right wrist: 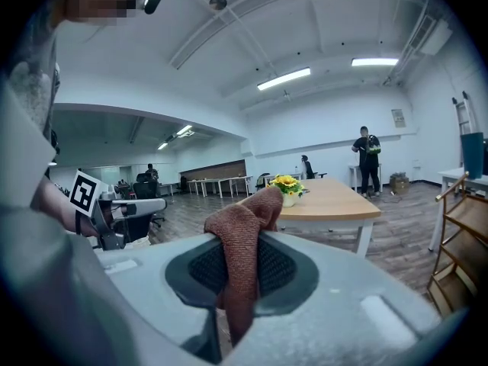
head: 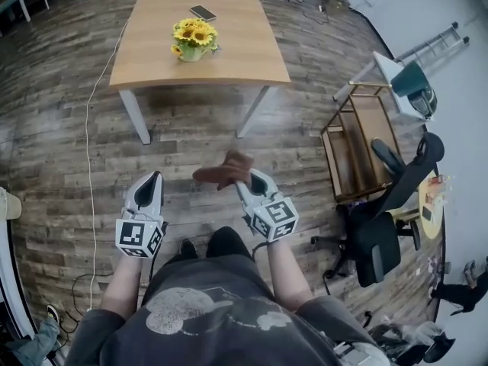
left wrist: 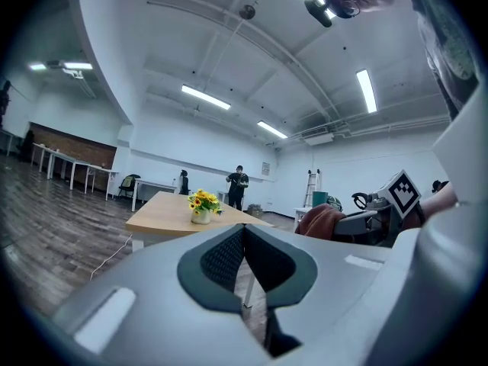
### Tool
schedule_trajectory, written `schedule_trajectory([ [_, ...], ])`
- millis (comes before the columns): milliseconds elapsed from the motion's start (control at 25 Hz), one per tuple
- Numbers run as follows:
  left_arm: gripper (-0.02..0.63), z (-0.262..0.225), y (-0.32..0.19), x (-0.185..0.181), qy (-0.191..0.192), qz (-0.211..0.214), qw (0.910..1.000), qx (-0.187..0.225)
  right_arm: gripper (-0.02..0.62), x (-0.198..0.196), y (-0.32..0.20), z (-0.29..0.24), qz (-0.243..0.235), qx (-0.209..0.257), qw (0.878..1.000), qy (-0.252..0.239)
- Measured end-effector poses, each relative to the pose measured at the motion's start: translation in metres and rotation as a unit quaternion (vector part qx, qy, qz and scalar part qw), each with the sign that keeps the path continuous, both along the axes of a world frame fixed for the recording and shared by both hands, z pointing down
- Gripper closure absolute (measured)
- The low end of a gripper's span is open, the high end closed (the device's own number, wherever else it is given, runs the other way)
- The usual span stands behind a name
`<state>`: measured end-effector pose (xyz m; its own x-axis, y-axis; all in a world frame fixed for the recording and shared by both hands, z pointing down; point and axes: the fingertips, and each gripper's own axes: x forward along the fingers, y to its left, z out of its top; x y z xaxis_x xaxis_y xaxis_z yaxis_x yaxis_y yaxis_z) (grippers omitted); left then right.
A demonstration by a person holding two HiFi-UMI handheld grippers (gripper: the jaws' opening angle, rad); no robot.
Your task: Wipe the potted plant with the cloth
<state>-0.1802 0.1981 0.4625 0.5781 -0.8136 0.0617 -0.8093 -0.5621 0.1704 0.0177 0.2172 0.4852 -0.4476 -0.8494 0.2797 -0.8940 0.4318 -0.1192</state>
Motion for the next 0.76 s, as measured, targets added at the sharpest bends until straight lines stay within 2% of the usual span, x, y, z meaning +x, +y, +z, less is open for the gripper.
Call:
schedule_trajectory([
  [360,0.588,-0.017,0.019,0.017,0.0,-0.039,0.9992,0.005,0.548,0.022,0.01,-0.008,-0.018,0.001,1.0,-0.009],
  [760,0.586,-0.019,0.066,0.063,-0.002,-0.037,0.9993,-0.002,0.548,0.065,0.052,-0.003,-0.017,-0.011,1.0,-0.014],
])
